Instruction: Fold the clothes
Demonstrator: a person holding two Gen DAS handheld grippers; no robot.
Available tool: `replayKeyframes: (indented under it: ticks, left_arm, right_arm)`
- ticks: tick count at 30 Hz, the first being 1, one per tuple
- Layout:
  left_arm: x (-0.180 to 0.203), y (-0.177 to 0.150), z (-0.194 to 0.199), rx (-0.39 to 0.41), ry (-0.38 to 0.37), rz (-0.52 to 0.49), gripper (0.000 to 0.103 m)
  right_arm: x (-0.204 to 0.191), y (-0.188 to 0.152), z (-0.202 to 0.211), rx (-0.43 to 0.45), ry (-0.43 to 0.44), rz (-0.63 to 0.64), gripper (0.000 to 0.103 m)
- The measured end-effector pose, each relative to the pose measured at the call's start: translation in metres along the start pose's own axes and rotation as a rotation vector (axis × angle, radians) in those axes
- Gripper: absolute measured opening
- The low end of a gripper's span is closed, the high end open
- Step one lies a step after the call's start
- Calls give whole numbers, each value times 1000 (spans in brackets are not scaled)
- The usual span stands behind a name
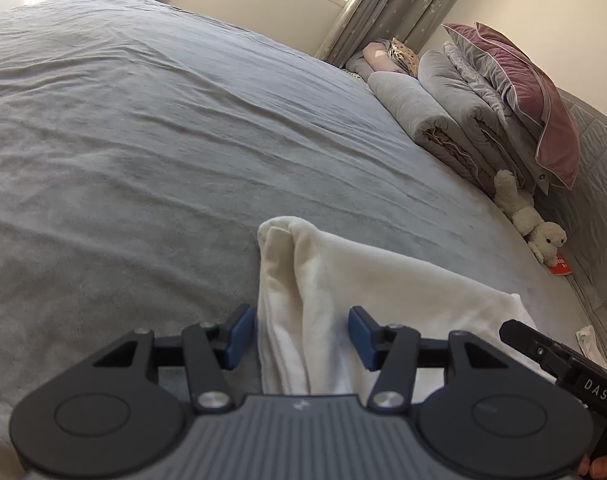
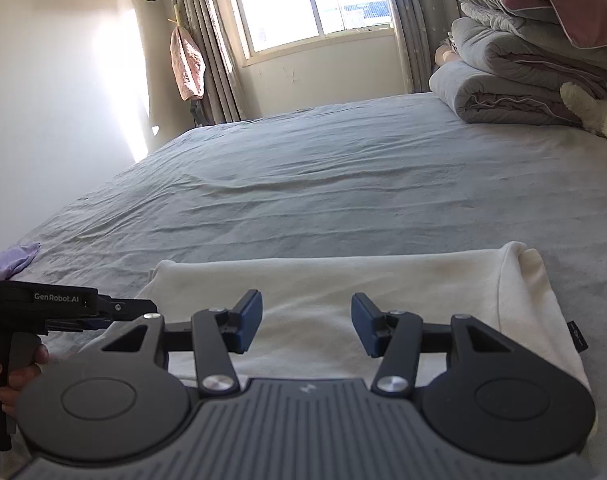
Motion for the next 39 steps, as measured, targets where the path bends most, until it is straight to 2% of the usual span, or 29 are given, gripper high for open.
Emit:
replayKeyframes:
  ticks: [6, 10, 16, 20, 22, 23, 27, 34, 39]
  left_arm:
    - [1, 1, -1, -31, 16, 18, 51]
    - [-2, 1, -2, -46, 1, 52, 49]
    - [-4, -1, -4, -99, -28, 102, 46]
    - [-5, -3, -4, -104, -24, 116, 40]
    - [-5, -4, -5, -102, -23, 126, 33]
    - [-4, -4, -5, -102, -26, 135, 26]
    - [-2, -4, -1, -89, -32, 163, 18]
    - [14, 10, 14, -62, -52, 218, 16]
    - [30, 20, 21, -63, -30, 215, 16]
  right_arm:
    - [-8, -3, -4, -11, 15, -3, 54]
    - [-13, -2, -5, -14, 17, 0, 52]
    - [-10, 3, -8, -17, 13, -65, 36]
    - [-10, -2, -14, -39, 13, -107, 31]
    - [-10, -12, -22, -77, -1, -112, 25]
    - [-10, -18, -26, -91, -12, -106, 22]
    - [-12, -24, -27, -88, -31, -79, 21]
    - [-9, -25, -24, -83, -18, -100, 21]
    - [-12, -26, -18, -62, -25, -70, 21]
Point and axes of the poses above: each gripper's, at about its wrist camera, not at the fingertips, and z roughly against the way its jaws point, x to its right, y to its top, the point moved 9 cm from there along -z, roughly the way its jaws point, and after that the axes turned 1 degree about x, right-handed, at the moved point
